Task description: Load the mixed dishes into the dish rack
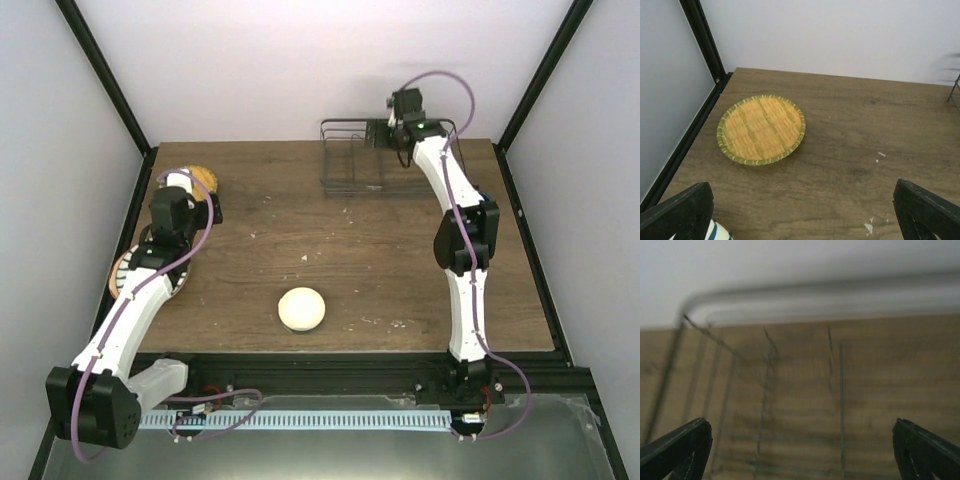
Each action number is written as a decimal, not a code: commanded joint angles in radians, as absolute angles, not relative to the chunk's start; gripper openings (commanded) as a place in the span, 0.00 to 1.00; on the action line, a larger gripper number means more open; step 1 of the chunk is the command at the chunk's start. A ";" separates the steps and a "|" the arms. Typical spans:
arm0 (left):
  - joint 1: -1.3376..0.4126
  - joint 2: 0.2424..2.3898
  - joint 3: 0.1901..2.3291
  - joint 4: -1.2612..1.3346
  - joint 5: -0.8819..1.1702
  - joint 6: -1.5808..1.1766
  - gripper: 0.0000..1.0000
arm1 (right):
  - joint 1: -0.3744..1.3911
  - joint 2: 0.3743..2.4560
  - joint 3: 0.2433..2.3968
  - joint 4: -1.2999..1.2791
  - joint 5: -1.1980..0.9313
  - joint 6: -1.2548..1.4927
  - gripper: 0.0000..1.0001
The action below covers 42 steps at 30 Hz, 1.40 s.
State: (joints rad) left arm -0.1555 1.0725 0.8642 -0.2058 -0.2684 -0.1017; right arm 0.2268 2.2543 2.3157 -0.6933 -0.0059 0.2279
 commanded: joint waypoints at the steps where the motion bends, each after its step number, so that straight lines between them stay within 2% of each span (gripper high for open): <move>1: -0.159 1.039 0.858 -0.279 -0.287 -0.109 1.00 | 0.256 2.270 2.274 -0.809 -0.039 0.314 1.00; 20: -0.159 1.038 0.831 -0.249 -0.258 -0.108 1.00 | 0.359 2.436 2.289 -0.871 0.077 0.399 1.00; 31: -0.159 1.037 0.822 -0.238 -0.235 -0.114 1.00 | 0.390 2.426 2.209 -0.900 0.147 0.409 1.00; 42: -0.160 1.037 0.821 -0.243 -0.215 -0.122 1.00 | 0.503 2.307 2.040 -0.859 0.220 0.504 1.00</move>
